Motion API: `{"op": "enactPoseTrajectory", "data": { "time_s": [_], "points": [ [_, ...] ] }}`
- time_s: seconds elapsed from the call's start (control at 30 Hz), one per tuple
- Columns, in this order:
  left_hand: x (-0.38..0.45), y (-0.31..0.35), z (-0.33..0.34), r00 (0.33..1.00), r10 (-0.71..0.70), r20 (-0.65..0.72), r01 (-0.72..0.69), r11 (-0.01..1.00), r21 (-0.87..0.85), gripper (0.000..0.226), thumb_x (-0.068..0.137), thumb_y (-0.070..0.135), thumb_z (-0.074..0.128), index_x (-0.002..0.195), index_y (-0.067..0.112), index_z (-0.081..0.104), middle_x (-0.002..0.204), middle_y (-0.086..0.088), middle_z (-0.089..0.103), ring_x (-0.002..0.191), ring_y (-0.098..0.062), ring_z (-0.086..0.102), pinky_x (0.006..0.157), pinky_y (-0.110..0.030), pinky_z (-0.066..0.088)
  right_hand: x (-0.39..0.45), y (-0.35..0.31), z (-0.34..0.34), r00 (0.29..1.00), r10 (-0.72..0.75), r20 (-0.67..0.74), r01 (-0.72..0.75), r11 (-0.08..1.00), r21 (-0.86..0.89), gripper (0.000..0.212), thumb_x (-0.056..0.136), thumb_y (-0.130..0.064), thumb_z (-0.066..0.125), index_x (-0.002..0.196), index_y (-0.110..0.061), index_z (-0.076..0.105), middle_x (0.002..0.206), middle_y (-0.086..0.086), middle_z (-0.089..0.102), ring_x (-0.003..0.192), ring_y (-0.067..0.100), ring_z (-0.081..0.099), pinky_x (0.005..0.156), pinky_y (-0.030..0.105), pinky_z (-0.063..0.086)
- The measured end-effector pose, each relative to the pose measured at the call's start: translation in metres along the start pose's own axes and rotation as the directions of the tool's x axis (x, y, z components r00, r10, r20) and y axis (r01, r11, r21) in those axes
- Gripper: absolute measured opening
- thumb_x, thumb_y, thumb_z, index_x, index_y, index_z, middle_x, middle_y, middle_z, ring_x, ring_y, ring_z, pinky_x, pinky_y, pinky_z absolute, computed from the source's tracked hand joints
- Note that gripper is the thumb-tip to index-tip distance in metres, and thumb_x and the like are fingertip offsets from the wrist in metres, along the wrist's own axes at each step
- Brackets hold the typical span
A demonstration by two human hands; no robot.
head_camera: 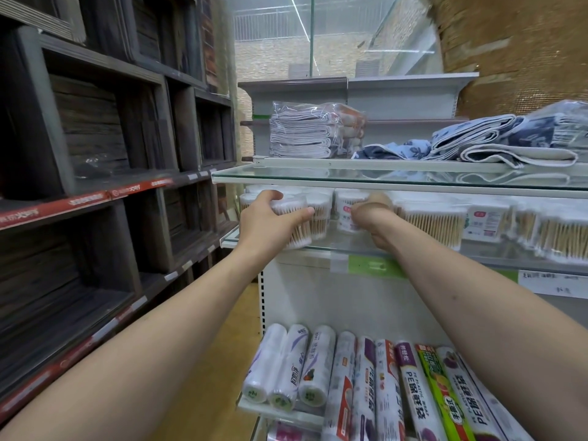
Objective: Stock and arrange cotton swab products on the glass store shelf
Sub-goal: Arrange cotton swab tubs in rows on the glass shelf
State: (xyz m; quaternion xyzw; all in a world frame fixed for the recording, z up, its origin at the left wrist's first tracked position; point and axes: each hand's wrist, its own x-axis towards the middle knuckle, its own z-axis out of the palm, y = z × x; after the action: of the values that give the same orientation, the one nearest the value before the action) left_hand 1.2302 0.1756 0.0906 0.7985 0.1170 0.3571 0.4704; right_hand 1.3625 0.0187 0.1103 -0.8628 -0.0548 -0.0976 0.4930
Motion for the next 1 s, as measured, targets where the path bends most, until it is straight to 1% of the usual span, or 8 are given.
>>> {"op": "enactPoseTrajectory", "data": {
  "time_s": [0.2, 0.37, 0.5, 0.67, 0.77, 0.83, 0.9, 1.0],
  "points": [
    [0.007, -0.004, 0.003, 1.0, -0.006, 0.012, 0.006, 1.0, 0.002, 0.077, 0.064, 0.063, 0.084, 0.127, 0.027, 0.06, 0.119, 0.0, 0.06, 0.108, -0.019, 0.061, 0.096, -0.042, 0.055, 0.01, 0.001, 0.005, 0.999, -0.037, 0.016, 0.039, 0.992, -0.119, 0.055, 0.071, -0.043, 0.087, 0.107, -0.006, 0.07, 0.108, 0.009, 0.072, 0.103, 0.026, 0.068, 0.094, 0.038, 0.054],
    [0.008, -0.003, 0.003, 0.999, 0.005, 0.032, -0.005, 1.0, 0.004, 0.073, 0.069, 0.058, 0.085, 0.129, 0.026, 0.059, 0.112, 0.005, 0.059, 0.107, -0.017, 0.06, 0.095, -0.04, 0.054, 0.018, 0.001, 0.008, 0.997, -0.083, -0.005, 0.081, 0.982, -0.172, 0.037, 0.078, -0.035, 0.083, 0.1, -0.007, 0.074, 0.106, 0.01, 0.072, 0.103, 0.027, 0.066, 0.091, 0.033, 0.053],
    [0.008, -0.002, 0.002, 0.999, 0.008, 0.043, -0.008, 1.0, 0.009, 0.07, 0.071, 0.055, 0.085, 0.129, 0.023, 0.06, 0.107, 0.006, 0.058, 0.104, -0.016, 0.058, 0.093, -0.037, 0.054, 0.019, 0.002, 0.01, 0.995, -0.101, -0.008, 0.097, 0.976, -0.196, 0.032, 0.076, -0.037, 0.084, 0.093, -0.012, 0.073, 0.103, 0.006, 0.073, 0.102, 0.026, 0.067, 0.094, 0.038, 0.054],
    [0.002, 0.003, 0.003, 0.998, 0.012, 0.057, -0.011, 1.0, -0.01, 0.072, 0.069, 0.055, 0.087, 0.128, 0.024, 0.061, 0.114, 0.002, 0.061, 0.106, -0.018, 0.06, 0.094, -0.042, 0.055, 0.004, -0.005, 0.002, 0.999, -0.052, -0.003, 0.05, 0.975, -0.217, 0.042, 0.082, -0.044, 0.078, 0.11, -0.013, 0.071, 0.113, 0.005, 0.069, 0.105, 0.024, 0.064, 0.085, 0.027, 0.046],
    [-0.005, 0.008, 0.007, 0.997, 0.051, 0.058, -0.05, 0.998, -0.022, 0.072, 0.07, 0.055, 0.086, 0.13, 0.023, 0.061, 0.118, 0.003, 0.061, 0.108, -0.016, 0.058, 0.096, -0.036, 0.052, -0.014, -0.006, -0.006, 0.995, -0.07, -0.077, 0.063, 0.993, -0.1, 0.024, 0.089, -0.038, 0.07, 0.101, -0.02, 0.061, 0.108, 0.001, 0.064, 0.098, 0.019, 0.056, 0.083, 0.025, 0.038],
    [-0.01, 0.009, 0.012, 0.996, 0.055, 0.065, -0.054, 0.998, -0.029, 0.074, 0.07, 0.057, 0.085, 0.131, 0.024, 0.06, 0.122, 0.003, 0.06, 0.109, -0.015, 0.057, 0.095, -0.032, 0.05, -0.025, -0.002, -0.009, 0.985, -0.15, -0.088, 0.151, 0.988, 0.007, 0.016, 0.086, -0.035, 0.07, 0.091, -0.021, 0.065, 0.098, -0.006, 0.069, 0.096, 0.017, 0.061, 0.086, 0.025, 0.043],
    [-0.016, 0.011, 0.018, 0.997, 0.043, 0.071, -0.039, 0.998, -0.056, 0.078, 0.065, 0.065, 0.083, 0.13, 0.027, 0.061, 0.124, 0.003, 0.062, 0.112, -0.016, 0.059, 0.097, -0.034, 0.052, -0.036, 0.002, -0.011, 0.971, -0.24, 0.005, 0.237, 0.96, 0.147, 0.012, 0.085, -0.032, 0.072, 0.084, -0.02, 0.069, 0.087, -0.003, 0.072, 0.088, 0.021, 0.068, 0.08, 0.034, 0.056],
    [-0.023, 0.02, 0.026, 0.999, 0.016, 0.034, -0.012, 0.993, -0.12, 0.094, 0.054, 0.081, 0.076, 0.13, 0.028, 0.062, 0.126, 0.003, 0.066, 0.115, -0.018, 0.063, 0.099, -0.041, 0.054, -0.053, 0.003, -0.02, 0.937, -0.309, 0.164, 0.234, 0.902, 0.364, 0.014, 0.095, -0.022, 0.065, 0.091, -0.009, 0.07, 0.08, 0.008, 0.069, 0.073, 0.023, 0.064, 0.06, 0.032, 0.054]
  ]
}}
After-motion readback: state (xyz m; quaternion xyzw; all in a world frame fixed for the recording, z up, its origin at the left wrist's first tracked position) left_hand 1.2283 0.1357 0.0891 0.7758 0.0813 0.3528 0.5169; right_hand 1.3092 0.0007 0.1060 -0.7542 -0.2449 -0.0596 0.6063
